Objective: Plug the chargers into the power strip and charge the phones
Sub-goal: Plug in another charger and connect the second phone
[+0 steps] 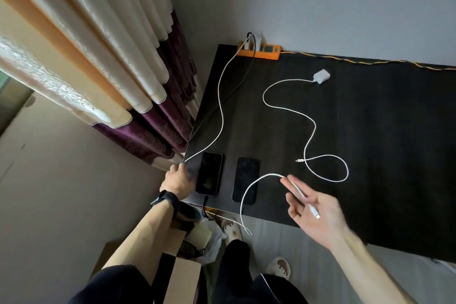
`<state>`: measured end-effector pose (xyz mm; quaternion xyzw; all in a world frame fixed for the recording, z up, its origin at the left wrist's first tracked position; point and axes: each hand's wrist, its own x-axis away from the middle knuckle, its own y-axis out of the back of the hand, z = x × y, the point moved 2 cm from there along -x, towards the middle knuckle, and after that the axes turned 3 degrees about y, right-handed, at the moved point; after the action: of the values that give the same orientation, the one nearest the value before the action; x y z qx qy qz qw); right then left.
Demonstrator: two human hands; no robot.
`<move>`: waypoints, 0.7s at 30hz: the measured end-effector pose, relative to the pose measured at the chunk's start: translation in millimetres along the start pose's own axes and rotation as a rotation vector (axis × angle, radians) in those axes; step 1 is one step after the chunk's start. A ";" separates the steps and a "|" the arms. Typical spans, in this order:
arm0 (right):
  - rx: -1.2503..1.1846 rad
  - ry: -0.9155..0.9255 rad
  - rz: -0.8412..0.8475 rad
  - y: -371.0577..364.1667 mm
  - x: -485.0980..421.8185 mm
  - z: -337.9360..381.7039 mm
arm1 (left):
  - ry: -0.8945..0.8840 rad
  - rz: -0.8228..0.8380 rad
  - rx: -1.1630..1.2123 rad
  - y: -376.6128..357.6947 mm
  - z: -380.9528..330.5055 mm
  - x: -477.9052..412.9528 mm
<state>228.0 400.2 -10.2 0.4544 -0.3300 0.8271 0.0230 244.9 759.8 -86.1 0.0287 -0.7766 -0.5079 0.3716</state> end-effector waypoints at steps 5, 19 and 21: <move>0.148 -0.012 -0.153 -2.2 -25.7 -14.8 | 0.051 0.066 -0.078 -8.6 8.0 -50.6; 0.038 0.039 -0.040 -22.2 -5.6 -31.2 | -0.189 -0.145 0.078 12.6 -10.8 25.7; 0.204 0.066 -0.064 -19.1 -0.6 -35.3 | -0.209 -0.005 0.062 -3.3 -15.8 30.9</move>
<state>208.8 435.3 -13.6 0.4372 -0.2285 0.8697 0.0138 231.1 733.1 -68.6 -0.0110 -0.8265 -0.4846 0.2863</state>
